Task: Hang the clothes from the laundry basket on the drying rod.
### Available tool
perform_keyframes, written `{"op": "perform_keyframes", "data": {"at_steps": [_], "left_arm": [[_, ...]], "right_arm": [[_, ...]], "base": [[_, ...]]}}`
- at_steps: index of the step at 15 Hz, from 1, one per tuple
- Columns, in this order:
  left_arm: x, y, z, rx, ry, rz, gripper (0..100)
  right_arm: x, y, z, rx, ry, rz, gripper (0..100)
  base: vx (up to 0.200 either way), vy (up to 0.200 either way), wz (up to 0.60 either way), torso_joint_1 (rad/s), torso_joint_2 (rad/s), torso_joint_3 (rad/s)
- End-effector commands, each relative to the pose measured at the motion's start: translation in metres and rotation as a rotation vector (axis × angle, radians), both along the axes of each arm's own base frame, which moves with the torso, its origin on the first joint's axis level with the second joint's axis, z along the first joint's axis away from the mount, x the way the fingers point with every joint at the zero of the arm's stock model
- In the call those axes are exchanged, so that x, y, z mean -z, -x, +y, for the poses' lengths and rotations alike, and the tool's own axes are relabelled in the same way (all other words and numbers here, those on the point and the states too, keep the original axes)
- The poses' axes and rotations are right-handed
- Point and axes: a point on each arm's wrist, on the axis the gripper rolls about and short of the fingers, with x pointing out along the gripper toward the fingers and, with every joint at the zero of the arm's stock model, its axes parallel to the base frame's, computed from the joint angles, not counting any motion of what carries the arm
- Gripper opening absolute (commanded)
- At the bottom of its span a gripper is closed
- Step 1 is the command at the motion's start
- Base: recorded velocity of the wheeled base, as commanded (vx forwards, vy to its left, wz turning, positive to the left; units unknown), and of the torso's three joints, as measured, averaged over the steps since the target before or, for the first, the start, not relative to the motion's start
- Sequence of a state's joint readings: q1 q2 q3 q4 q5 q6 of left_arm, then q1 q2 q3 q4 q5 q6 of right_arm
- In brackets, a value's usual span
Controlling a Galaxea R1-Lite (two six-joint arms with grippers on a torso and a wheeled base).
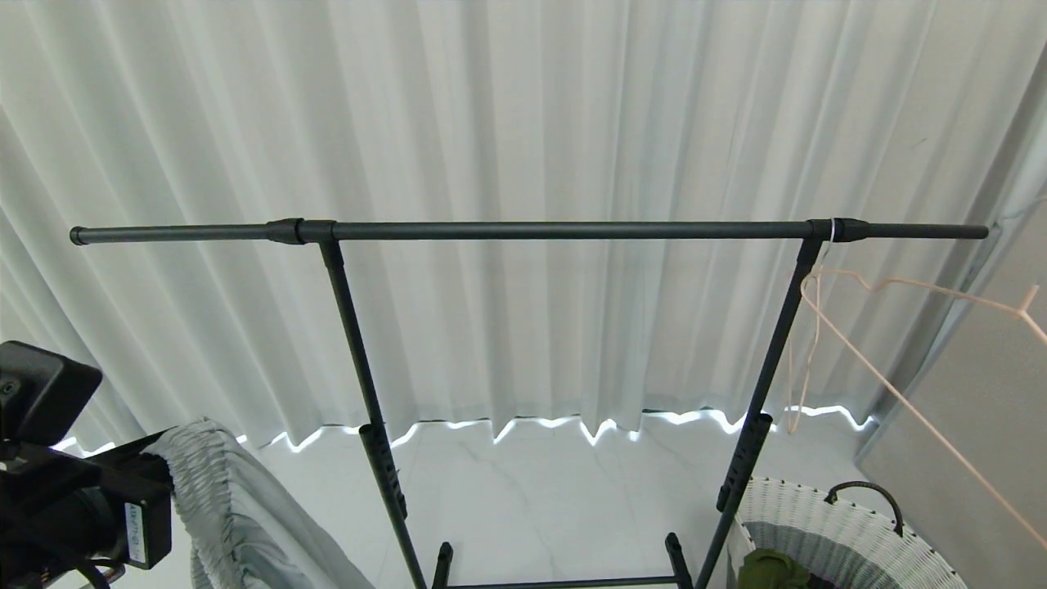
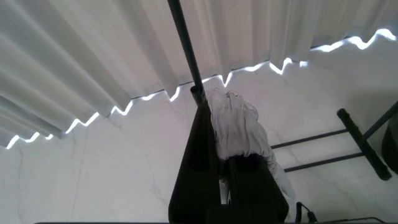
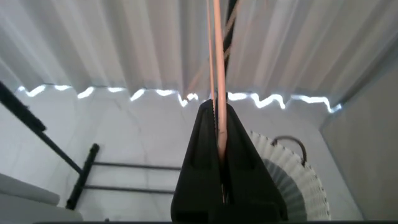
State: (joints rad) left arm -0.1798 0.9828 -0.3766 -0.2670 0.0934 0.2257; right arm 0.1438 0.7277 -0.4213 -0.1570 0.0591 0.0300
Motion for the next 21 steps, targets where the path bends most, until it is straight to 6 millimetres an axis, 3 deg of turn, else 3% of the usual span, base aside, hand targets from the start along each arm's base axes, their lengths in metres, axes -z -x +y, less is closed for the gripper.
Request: {"op": "perform_keyframes", "data": {"at_steps": [1,4,8,11,15,21], "left_arm": [[-0.005,-0.011,-0.002,0.001,-0.002,0.012,0],[-0.012,-0.028,-0.006,0.005,-0.003,0.02,0],[-0.021,-0.043,-0.013,0.032,0.0,0.012,0],[-0.044,-0.065,-0.035,0.055,-0.01,-0.035,0],[-0.054,-0.093,-0.063,-0.078,0.001,-0.053,0],[-0.061,-0.109,-0.071,-0.094,0.042,-0.067,0]], "right_arm": [[-0.009,0.01,0.001,-0.096,-0.013,-0.046,0],[-0.007,-0.009,0.011,-0.41,-0.058,0.042,0],[-0.012,-0.042,0.033,-0.635,-0.073,0.069,0],[-0.007,-0.05,0.074,-0.895,-0.061,0.091,0],[-0.001,-0.049,0.1,-1.047,-0.048,0.126,0],[-0.001,-0.063,0.141,-1.15,-0.038,0.154,0]], "base": [[0.0,0.0,0.0,0.0,0.0,0.0],[0.0,0.0,0.0,0.0,0.0,0.0],[0.0,0.0,0.0,0.0,0.0,0.0],[0.0,0.0,0.0,0.0,0.0,0.0],[0.0,0.0,0.0,0.0,0.0,0.0],[0.0,0.0,0.0,0.0,0.0,0.0]]}}
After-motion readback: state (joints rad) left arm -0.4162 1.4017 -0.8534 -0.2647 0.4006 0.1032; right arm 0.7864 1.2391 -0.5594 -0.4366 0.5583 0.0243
